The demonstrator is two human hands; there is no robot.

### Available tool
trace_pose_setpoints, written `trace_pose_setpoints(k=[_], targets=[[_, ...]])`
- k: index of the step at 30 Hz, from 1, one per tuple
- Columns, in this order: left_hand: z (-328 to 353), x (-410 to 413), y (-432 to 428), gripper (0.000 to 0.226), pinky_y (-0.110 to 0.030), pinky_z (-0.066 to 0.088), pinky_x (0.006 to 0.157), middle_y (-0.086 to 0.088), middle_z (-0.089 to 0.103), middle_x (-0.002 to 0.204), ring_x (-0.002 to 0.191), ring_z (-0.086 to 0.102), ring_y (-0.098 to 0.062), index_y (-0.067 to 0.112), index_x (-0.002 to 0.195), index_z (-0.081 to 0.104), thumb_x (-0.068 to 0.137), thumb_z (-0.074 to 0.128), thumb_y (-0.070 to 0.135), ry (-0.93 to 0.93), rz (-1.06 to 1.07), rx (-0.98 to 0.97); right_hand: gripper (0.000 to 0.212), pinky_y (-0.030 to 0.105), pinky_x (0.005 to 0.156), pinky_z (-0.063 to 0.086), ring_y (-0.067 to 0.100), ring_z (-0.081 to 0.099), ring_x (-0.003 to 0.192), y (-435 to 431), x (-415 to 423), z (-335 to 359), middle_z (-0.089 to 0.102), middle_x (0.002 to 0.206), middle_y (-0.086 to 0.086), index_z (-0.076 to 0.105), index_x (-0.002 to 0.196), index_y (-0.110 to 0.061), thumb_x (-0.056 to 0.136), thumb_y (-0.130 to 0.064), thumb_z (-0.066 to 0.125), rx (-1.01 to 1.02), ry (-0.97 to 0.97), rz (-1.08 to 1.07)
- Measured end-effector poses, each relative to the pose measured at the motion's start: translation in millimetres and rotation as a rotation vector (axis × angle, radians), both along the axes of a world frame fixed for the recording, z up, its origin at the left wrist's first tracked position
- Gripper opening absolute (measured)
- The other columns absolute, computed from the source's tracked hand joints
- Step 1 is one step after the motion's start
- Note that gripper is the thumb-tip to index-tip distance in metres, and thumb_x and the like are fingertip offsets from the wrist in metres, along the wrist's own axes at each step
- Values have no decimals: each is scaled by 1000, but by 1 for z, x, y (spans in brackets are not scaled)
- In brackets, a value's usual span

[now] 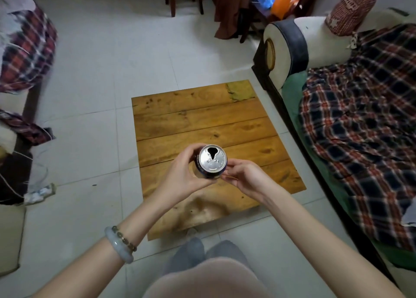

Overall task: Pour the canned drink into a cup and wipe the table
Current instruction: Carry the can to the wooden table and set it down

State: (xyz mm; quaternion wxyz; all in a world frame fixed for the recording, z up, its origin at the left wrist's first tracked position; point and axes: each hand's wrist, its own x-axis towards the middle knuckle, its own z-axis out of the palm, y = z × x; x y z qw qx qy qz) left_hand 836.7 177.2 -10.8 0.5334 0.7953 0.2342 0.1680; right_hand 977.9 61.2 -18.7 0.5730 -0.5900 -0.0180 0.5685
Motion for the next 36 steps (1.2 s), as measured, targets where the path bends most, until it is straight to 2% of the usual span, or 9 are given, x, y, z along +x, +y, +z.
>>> trace_pose_setpoints(k=[3,9,15,17,20,24,28,33,36], targets=[[-11,21,21,72,-8,39,91,14,57,117,109,52,6,32,117,49,58,89,21,24,41,-14,39,31,94,45,22,61,97,23,24,-11,65,101,14,61,103,2,82,20,33,-13,23,14],[-37,58,50,75,-8,39,91,26,53,115,108,48,15,31,119,48,58,89,16,93,121,-57,44,30,94,46,26,57,110,64,73,-46,61,112,15,52,117,4,82,21,32,-59,37,94],[-96,97,68,73,-9,44,87,29,53,109,101,48,20,35,115,48,59,88,14,195,273,-132,51,20,66,52,21,62,98,105,115,-113,62,118,14,48,126,4,79,20,36,-180,13,238],[-117,108,73,70,-8,44,83,25,54,108,99,50,18,32,115,48,60,88,13,208,301,-138,50,26,77,51,23,62,106,115,126,-140,64,120,12,49,130,-1,81,12,45,-233,-24,292],[-148,124,82,69,-23,49,88,16,57,113,104,55,0,25,118,50,60,88,21,241,313,-91,46,37,95,49,26,60,111,125,138,-168,66,116,9,54,129,-6,82,-1,53,-291,-149,377],[-192,137,90,71,-31,51,88,16,54,115,108,55,-8,30,120,46,62,87,27,262,325,-51,46,29,94,47,20,58,110,139,148,-194,64,115,6,58,122,-5,81,15,45,-257,-247,457],[-232,147,94,73,-25,46,90,15,52,115,108,54,-8,22,122,47,61,87,29,297,365,-46,51,9,80,45,7,57,103,145,155,-213,62,112,0,58,123,-6,79,18,45,-161,-309,531],[-265,157,89,71,-3,34,84,25,45,107,101,44,8,19,122,48,63,87,20,319,402,-86,46,25,96,44,13,55,112,146,162,-245,61,119,0,58,125,-9,84,9,49,-207,-357,574],[-279,158,86,72,-7,34,85,17,47,111,105,47,-1,15,124,48,63,86,17,338,416,-112,45,22,92,43,16,55,113,145,167,-256,62,120,2,58,124,-8,84,9,49,-248,-332,595]])
